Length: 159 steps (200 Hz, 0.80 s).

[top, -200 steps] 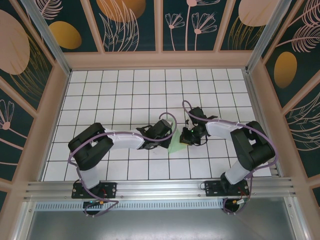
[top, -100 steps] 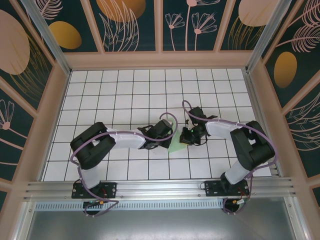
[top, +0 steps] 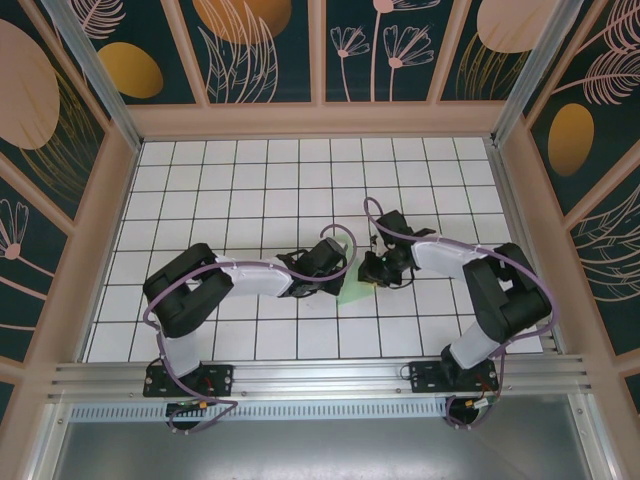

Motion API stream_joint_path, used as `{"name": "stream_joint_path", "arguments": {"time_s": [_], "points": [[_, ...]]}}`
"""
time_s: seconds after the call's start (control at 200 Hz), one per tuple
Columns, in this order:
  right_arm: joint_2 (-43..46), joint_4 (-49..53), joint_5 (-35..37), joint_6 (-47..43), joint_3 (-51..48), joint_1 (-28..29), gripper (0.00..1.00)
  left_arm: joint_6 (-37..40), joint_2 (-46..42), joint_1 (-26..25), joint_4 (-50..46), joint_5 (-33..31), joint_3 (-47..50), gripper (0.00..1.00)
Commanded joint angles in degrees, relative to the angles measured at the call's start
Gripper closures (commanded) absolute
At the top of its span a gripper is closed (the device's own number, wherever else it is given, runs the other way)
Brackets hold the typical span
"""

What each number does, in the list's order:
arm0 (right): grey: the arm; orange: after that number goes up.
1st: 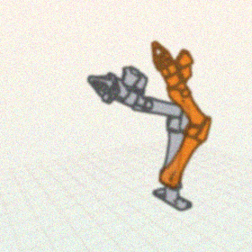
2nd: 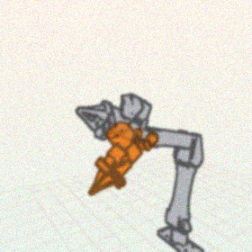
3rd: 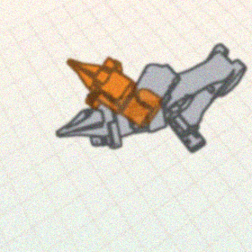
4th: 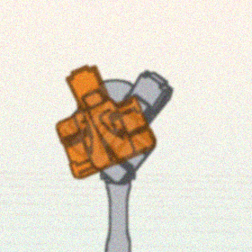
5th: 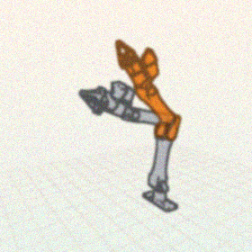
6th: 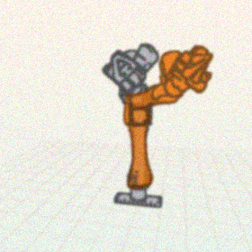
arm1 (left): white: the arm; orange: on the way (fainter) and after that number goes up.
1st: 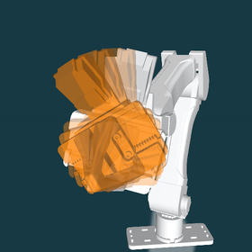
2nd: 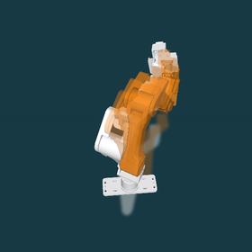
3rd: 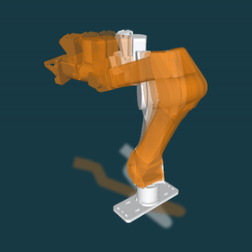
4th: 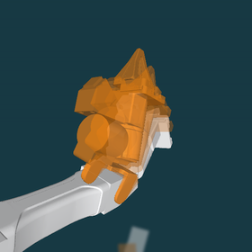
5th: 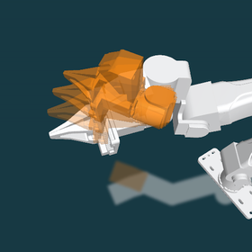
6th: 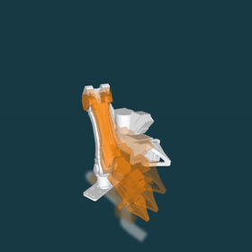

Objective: Fold a paper plane with a square sheet of paper (fold left side to right side)
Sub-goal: Fold the triangle a second time at the center of the table.

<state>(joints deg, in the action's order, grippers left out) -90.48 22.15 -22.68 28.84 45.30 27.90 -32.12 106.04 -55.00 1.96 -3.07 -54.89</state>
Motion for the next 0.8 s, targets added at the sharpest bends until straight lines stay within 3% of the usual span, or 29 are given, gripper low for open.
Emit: {"name": "stream_joint_path", "arguments": {"time_s": [0.0,0.27,0.791], "points": [[3.92,1.42,0.71,-0.26,1.55,-1.54,0.79,0.13,2.31,0.42,-1.4,0.6,0.24,0.92],[2.72,-14.24,-11.25,8.35,-2.5,-2.23,0.89,-0.05,2.33,0.44,-1.3,0.86,0.32,0.92],[-4.79,-16.77,-10.98,9.22,0.23,-0.08,0.91,-0.05,2.51,0.43,-1.21,1.15,0.01,0.92]]}}
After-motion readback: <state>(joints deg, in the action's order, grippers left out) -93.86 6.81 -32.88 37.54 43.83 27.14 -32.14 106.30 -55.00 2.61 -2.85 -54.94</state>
